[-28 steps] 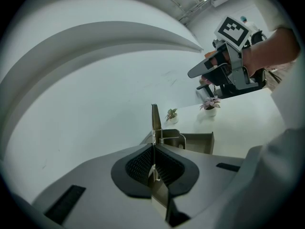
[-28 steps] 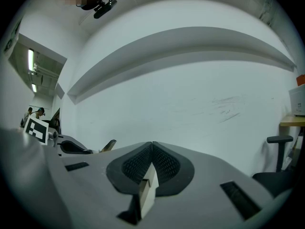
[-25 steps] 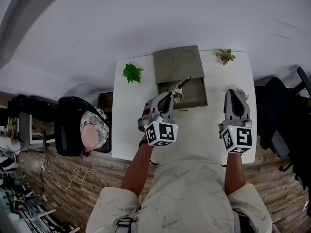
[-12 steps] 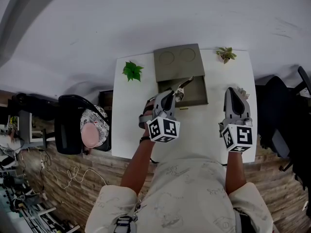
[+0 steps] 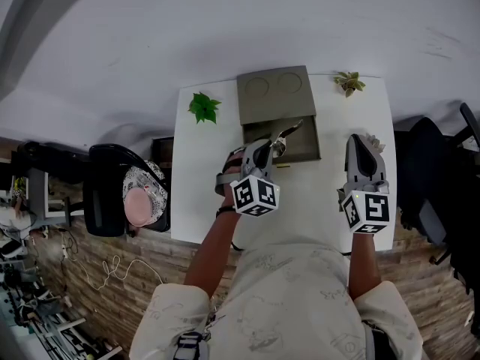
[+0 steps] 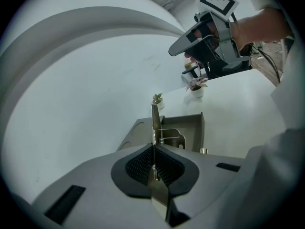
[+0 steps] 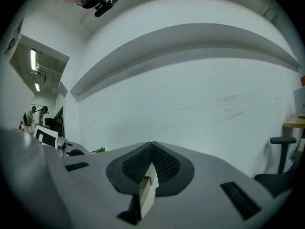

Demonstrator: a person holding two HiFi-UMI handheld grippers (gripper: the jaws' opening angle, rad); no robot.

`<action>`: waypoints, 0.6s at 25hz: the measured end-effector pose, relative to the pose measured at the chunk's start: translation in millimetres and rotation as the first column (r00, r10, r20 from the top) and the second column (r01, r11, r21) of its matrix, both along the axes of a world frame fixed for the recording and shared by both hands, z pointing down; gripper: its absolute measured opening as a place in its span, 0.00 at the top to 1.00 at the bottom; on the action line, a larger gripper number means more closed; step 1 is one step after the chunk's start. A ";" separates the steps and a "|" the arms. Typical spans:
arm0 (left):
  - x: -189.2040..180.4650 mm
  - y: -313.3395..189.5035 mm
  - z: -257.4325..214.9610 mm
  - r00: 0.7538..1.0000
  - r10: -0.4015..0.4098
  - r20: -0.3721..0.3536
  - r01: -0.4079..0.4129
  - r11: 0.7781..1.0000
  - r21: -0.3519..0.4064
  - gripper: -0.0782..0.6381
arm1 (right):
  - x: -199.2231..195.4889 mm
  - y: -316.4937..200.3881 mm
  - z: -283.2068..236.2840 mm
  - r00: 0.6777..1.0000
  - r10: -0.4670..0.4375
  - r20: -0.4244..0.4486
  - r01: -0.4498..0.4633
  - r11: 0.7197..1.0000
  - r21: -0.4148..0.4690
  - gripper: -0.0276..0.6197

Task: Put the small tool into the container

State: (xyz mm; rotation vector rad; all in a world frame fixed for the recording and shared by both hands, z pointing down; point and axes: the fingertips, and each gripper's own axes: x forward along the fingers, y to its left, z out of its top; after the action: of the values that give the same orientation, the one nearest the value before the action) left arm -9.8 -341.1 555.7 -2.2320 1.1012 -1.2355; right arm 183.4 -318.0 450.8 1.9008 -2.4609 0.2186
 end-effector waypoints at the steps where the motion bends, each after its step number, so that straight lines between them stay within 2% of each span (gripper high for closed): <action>1: 0.4 -0.3 1.8 1.000 0.002 0.006 -0.002 1.000 -0.003 0.88 | -0.5 0.0 0.1 1.000 -0.001 0.000 0.001 1.000 0.000 0.93; 15: 7.4 -5.3 32.3 0.990 0.045 0.137 -0.039 0.998 -0.042 0.88 | -2.6 -2.5 1.7 1.000 -0.012 -0.001 0.012 1.000 -0.005 0.93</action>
State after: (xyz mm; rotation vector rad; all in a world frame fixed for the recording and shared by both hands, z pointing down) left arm -2.4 -346.4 588.0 -2.1501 0.9808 -1.3821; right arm 180.8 -320.5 452.5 1.8827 -2.4678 0.2230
